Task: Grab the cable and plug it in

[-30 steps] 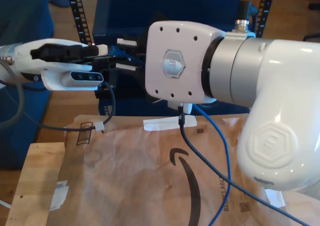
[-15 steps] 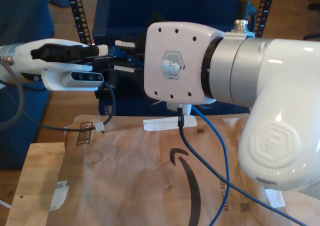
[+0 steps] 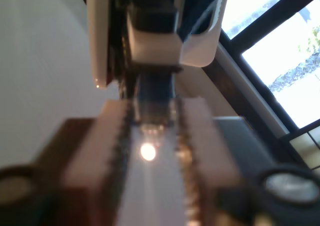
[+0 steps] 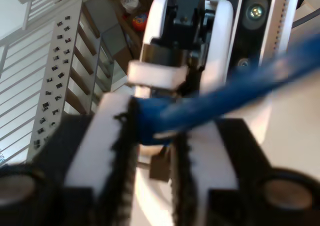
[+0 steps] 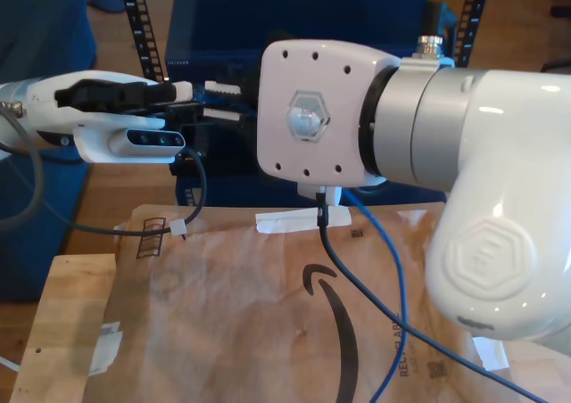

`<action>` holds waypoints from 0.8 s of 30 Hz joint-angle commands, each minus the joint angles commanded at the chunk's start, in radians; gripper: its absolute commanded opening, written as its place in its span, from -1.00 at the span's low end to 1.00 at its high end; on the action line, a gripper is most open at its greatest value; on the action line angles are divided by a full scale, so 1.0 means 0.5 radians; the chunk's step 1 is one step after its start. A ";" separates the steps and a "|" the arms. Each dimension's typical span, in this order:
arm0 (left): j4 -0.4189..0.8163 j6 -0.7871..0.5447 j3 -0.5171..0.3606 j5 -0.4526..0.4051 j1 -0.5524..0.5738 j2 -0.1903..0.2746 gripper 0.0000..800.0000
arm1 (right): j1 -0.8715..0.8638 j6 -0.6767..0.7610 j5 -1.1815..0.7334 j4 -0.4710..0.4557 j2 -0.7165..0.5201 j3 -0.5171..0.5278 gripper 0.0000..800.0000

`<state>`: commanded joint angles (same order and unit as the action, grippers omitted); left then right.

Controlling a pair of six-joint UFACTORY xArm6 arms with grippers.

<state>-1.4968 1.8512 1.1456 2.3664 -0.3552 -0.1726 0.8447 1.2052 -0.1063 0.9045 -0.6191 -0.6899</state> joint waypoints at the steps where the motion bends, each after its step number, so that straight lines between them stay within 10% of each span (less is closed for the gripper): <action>1: 0.000 0.000 0.003 0.012 -0.003 0.000 -0.41 | 0.003 0.015 0.000 0.000 0.000 0.000 -0.92; 3: -0.003 0.000 0.003 0.015 -0.003 0.000 -0.15 | 0.003 0.018 0.000 0.000 0.000 0.003 -0.93; 6: -0.009 -0.012 0.006 0.009 -0.006 0.006 0.96 | 0.000 0.018 0.003 0.000 0.003 0.006 -0.93; 16: 0.040 -0.120 0.061 -0.279 -0.374 0.107 0.99 | -0.224 0.000 0.181 -0.040 0.058 0.034 -0.97; 24: 0.942 -0.500 0.301 -0.359 -0.595 0.218 1.00 | -0.460 -0.003 0.795 -0.408 0.061 0.377 -0.98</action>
<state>-1.0257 1.6011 1.2960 2.1868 -0.6529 -0.0637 0.6145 1.2037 0.2911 0.7004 -0.5884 -0.5012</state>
